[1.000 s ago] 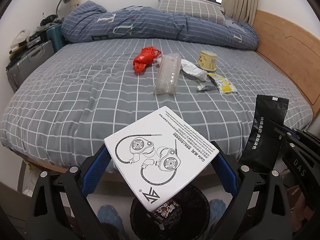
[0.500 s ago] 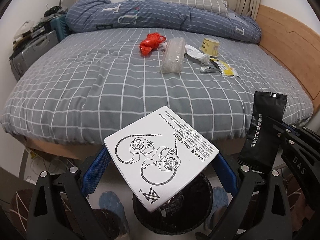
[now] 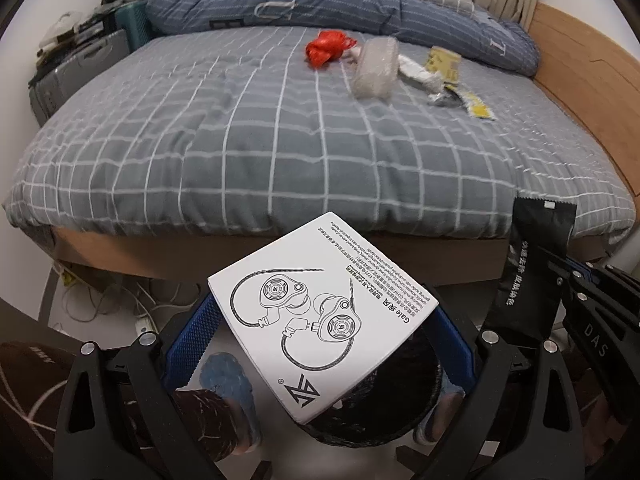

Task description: Collect trash

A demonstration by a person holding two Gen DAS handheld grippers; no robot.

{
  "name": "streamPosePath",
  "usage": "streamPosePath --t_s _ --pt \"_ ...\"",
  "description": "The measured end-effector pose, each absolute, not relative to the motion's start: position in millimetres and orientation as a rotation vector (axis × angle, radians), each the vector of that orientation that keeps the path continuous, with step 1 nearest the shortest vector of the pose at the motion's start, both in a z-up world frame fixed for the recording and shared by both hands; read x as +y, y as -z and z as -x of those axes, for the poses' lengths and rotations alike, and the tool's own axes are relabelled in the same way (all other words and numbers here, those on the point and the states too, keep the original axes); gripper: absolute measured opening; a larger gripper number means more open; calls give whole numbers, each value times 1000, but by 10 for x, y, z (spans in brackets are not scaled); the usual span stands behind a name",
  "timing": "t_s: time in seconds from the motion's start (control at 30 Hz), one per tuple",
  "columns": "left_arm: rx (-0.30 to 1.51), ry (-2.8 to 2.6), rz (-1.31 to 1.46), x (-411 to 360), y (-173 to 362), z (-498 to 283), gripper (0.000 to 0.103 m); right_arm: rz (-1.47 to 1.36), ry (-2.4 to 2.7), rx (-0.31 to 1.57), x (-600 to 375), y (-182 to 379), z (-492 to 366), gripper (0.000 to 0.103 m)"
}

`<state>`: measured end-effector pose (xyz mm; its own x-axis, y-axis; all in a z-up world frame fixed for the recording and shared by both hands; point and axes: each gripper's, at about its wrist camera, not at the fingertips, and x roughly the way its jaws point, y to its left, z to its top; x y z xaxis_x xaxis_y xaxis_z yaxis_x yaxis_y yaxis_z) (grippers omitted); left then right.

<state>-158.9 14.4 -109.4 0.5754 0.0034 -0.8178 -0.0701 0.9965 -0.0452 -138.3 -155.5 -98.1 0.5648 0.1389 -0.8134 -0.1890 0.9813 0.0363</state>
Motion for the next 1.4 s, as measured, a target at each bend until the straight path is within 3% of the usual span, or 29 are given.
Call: streamPosePath --t_s 0.63,1.13,1.17,1.23,1.4 --pt "1075 -56 98 286 1936 1236 94 73 -234 1158 -1332 1911 1067 4" --pt "1085 -135 146 704 2127 1323 94 124 -285 1228 -924 2216 1018 6" --pt "1085 -140 148 721 2125 1335 94 123 -285 1229 -918 2220 1005 9" --pt "1078 -138 154 751 2116 1347 94 124 -273 1226 -936 2244 982 29" --pt "1073 -126 140 750 2106 1314 94 119 -241 1205 -996 2222 951 52"
